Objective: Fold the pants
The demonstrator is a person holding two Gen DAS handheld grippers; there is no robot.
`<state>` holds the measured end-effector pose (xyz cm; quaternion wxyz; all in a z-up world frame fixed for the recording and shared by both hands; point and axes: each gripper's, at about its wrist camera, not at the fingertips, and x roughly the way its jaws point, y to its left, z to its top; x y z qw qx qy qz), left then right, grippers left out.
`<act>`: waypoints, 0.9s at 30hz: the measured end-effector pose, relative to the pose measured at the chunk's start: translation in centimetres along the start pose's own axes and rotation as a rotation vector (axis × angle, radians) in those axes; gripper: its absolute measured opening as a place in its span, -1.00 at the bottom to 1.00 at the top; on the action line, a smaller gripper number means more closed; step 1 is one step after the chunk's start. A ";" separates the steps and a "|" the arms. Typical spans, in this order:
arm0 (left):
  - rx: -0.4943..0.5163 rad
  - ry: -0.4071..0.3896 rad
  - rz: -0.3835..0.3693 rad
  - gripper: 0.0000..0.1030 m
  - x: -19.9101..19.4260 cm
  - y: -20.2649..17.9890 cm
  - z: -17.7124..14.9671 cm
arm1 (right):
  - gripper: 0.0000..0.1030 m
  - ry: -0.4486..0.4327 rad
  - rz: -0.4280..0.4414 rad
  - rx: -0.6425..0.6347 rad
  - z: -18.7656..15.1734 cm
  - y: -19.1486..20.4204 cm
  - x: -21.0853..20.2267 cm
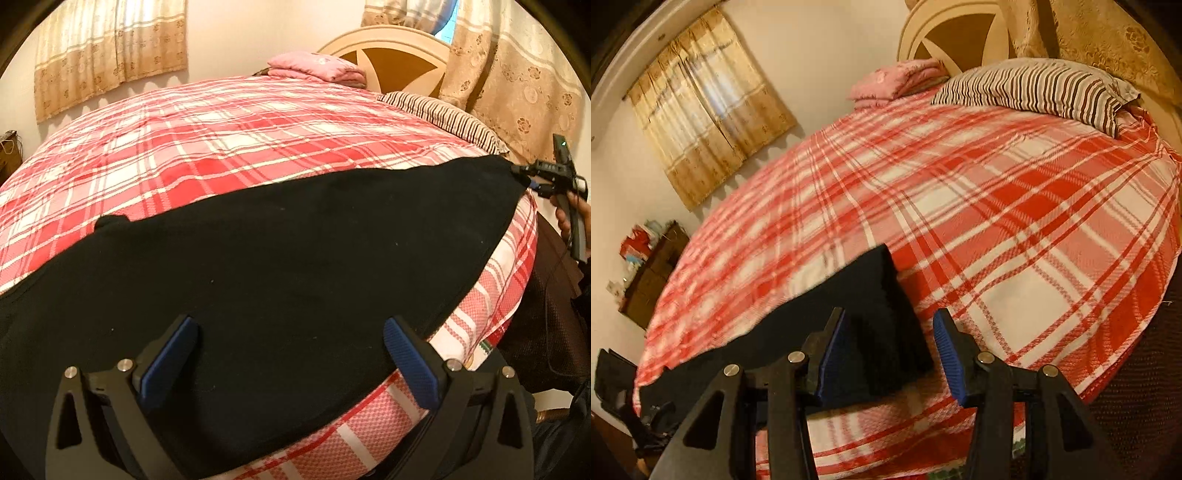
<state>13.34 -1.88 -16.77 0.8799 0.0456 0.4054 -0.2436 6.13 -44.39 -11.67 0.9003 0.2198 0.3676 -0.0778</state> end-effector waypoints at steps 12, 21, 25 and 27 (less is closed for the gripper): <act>-0.029 -0.010 0.007 1.00 -0.3 0.8 0.1 | -0.22 0.041 0.070 0.058 -0.2 -0.6 -0.1; -0.048 -0.016 0.006 1.00 -0.4 1.2 -0.3 | -0.52 0.039 0.218 0.133 -0.7 -1.5 0.6; -0.056 -0.020 0.000 1.00 -0.7 1.3 -0.3 | -0.62 -0.002 0.291 0.187 -0.7 -2.0 0.2; -0.063 -0.023 0.000 1.00 -0.8 1.5 -0.3 | -0.66 -0.039 0.297 0.158 -0.6 -1.0 -0.7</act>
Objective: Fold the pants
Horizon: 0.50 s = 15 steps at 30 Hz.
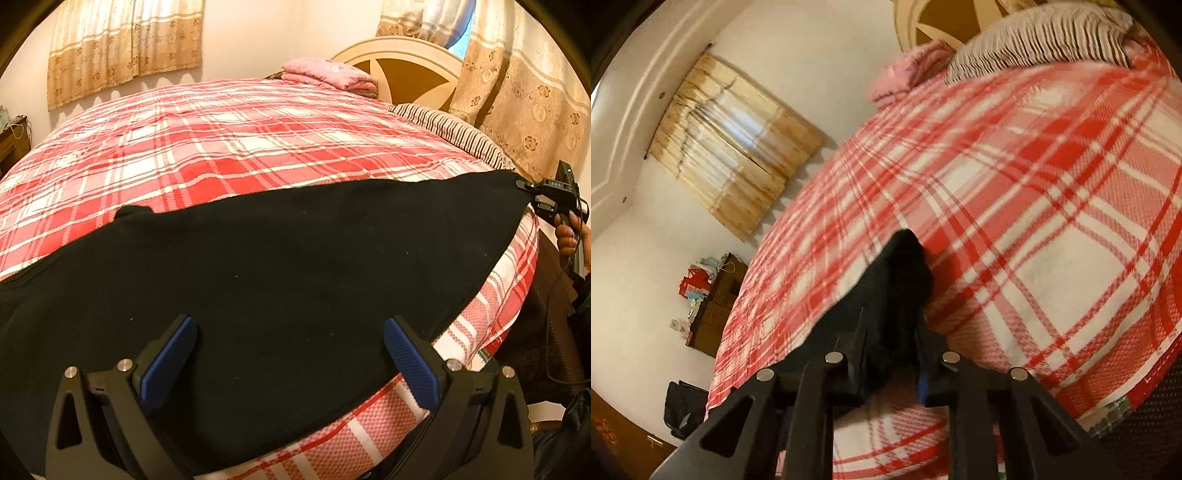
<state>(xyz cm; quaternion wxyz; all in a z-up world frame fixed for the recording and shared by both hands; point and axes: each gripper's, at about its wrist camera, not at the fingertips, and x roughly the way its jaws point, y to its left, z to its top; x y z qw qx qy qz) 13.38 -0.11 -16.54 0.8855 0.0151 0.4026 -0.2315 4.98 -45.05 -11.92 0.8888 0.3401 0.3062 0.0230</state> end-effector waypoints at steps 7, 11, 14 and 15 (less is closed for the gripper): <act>-0.017 -0.010 0.000 1.00 -0.5 0.5 -0.1 | -0.67 -0.068 0.007 -0.170 -0.2 5.5 -1.4; -0.019 -0.019 0.003 1.00 -0.9 0.7 -0.1 | -0.68 -0.068 0.021 -0.229 -0.8 7.9 -1.4; -0.026 -0.022 0.005 1.00 -1.1 0.9 -0.2 | -0.68 -0.059 0.044 -0.259 -1.4 9.5 -1.4; -0.028 -0.023 0.005 1.00 -1.2 1.0 -0.2 | -0.68 -0.052 0.055 -0.268 -1.6 10.1 -1.2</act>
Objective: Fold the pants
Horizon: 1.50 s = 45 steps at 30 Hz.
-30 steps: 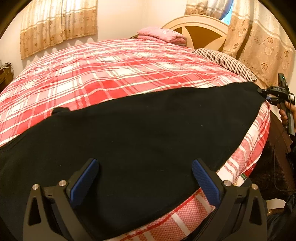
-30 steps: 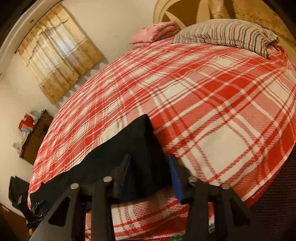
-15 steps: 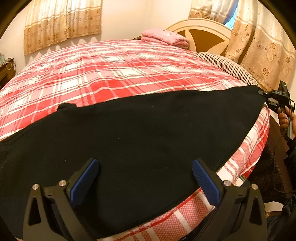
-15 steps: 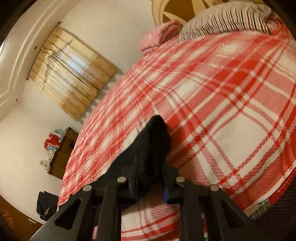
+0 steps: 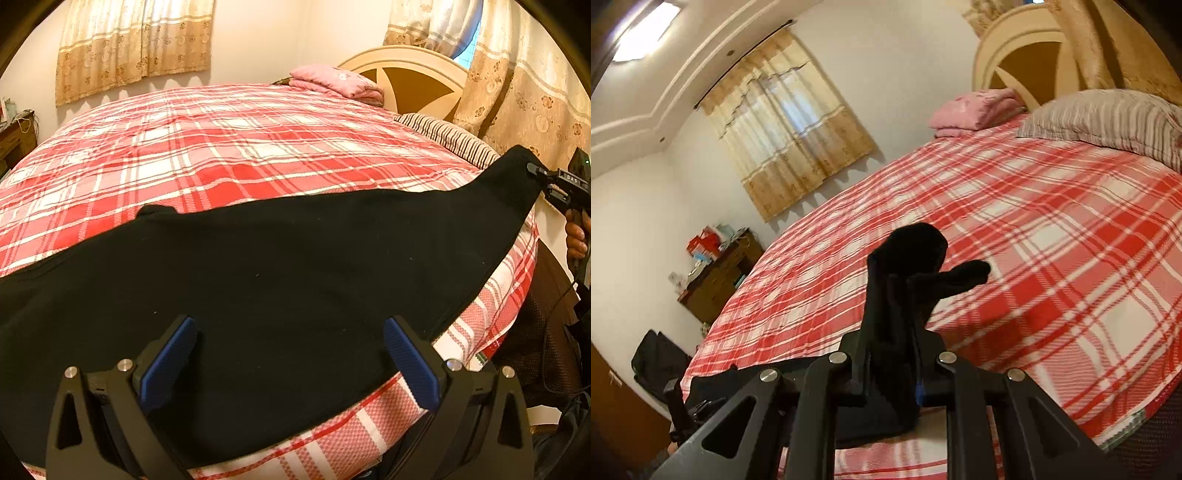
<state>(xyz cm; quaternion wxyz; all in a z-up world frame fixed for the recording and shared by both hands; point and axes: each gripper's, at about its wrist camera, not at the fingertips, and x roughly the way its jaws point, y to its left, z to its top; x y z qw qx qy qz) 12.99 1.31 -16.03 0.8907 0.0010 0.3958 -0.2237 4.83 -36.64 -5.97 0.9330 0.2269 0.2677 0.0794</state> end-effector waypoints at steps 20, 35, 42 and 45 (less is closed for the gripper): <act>-0.029 -0.033 -0.022 1.00 -1.2 0.6 -0.2 | -0.68 0.138 0.178 -0.147 -2.5 10.0 6.2; -0.024 -0.042 -0.048 1.00 -1.4 0.2 -0.1 | -0.68 0.313 0.223 -0.301 -7.8 16.4 12.4; 0.023 -0.007 -0.081 1.00 -0.4 -0.7 0.8 | -0.67 0.409 0.207 -0.379 -11.6 17.9 15.4; 0.006 0.010 -0.124 1.00 0.1 -0.8 1.5 | -0.63 0.461 0.188 -0.422 -12.9 18.1 16.4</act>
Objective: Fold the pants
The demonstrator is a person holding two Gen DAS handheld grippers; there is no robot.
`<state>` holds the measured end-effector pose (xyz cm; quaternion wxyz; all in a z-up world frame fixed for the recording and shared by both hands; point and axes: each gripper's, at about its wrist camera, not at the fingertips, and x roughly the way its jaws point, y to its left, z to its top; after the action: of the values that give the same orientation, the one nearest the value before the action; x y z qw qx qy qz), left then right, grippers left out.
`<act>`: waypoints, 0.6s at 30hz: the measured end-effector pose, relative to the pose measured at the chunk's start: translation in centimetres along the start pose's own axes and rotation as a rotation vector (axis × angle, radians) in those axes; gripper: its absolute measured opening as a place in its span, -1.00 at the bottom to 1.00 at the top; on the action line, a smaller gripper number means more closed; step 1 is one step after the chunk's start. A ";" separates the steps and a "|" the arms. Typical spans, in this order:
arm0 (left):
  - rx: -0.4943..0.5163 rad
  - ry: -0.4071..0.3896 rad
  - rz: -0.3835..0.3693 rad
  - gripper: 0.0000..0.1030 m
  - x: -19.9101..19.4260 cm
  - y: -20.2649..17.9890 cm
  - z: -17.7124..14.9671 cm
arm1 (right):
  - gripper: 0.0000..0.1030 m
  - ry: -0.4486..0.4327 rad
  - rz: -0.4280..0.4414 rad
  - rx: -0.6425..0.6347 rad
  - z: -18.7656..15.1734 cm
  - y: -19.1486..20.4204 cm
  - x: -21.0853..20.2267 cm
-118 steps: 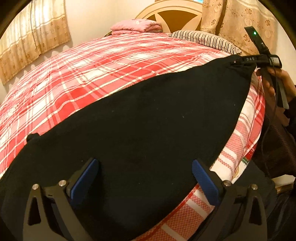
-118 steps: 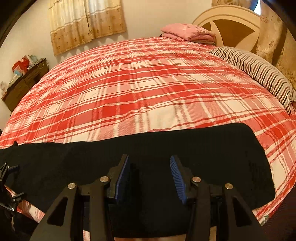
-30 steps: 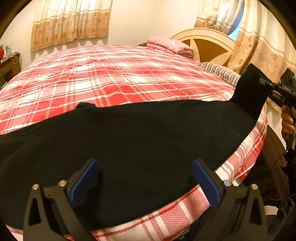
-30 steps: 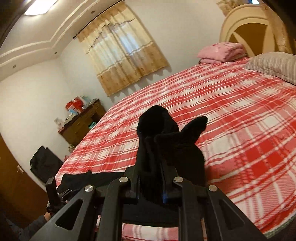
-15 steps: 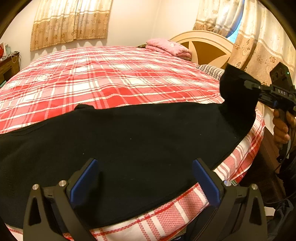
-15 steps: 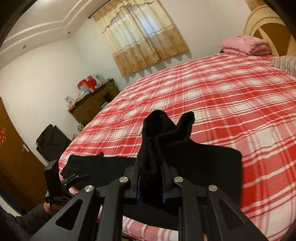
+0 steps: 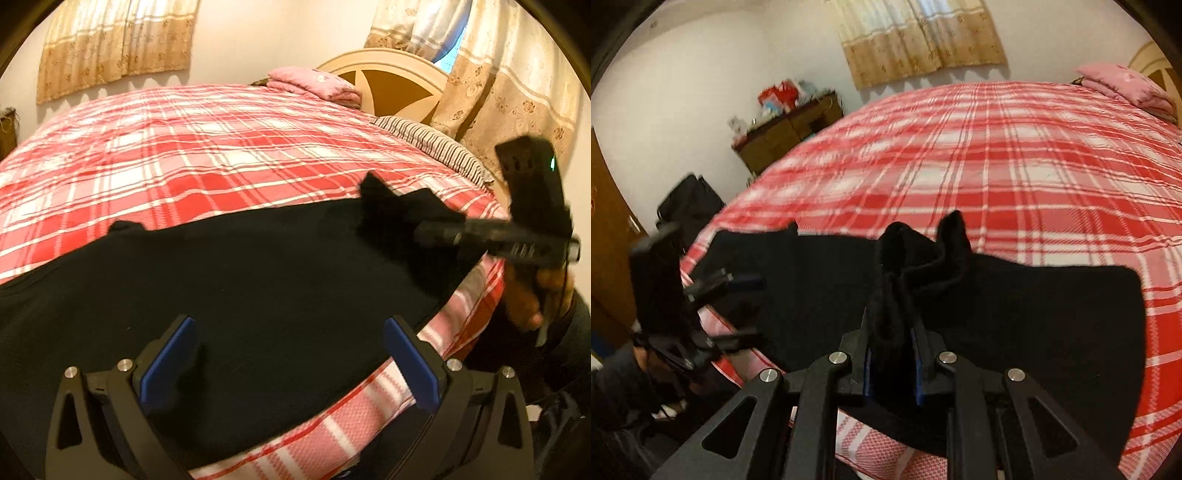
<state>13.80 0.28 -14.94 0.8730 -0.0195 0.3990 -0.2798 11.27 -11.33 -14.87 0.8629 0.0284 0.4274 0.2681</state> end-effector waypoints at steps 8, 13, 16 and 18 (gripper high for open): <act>0.056 0.035 -0.047 1.00 1.6 -2.3 1.5 | -0.18 0.100 0.118 -0.084 -1.5 1.1 -0.2; 0.095 0.049 -0.041 1.00 2.5 -3.5 1.8 | -0.17 0.063 0.080 -0.062 -2.4 -0.3 -1.8; 0.090 0.057 -0.037 1.00 2.7 -3.4 1.7 | -0.17 0.058 0.019 -0.050 -2.4 -0.6 -1.7; 0.085 0.060 -0.035 1.00 2.7 -3.2 1.5 | -0.17 0.054 0.045 -0.054 -2.2 0.1 -1.5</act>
<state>14.75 -4.08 -14.91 0.8556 0.0191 0.4125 -0.3120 8.84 -12.36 -15.21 0.8452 0.0074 0.4423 0.2998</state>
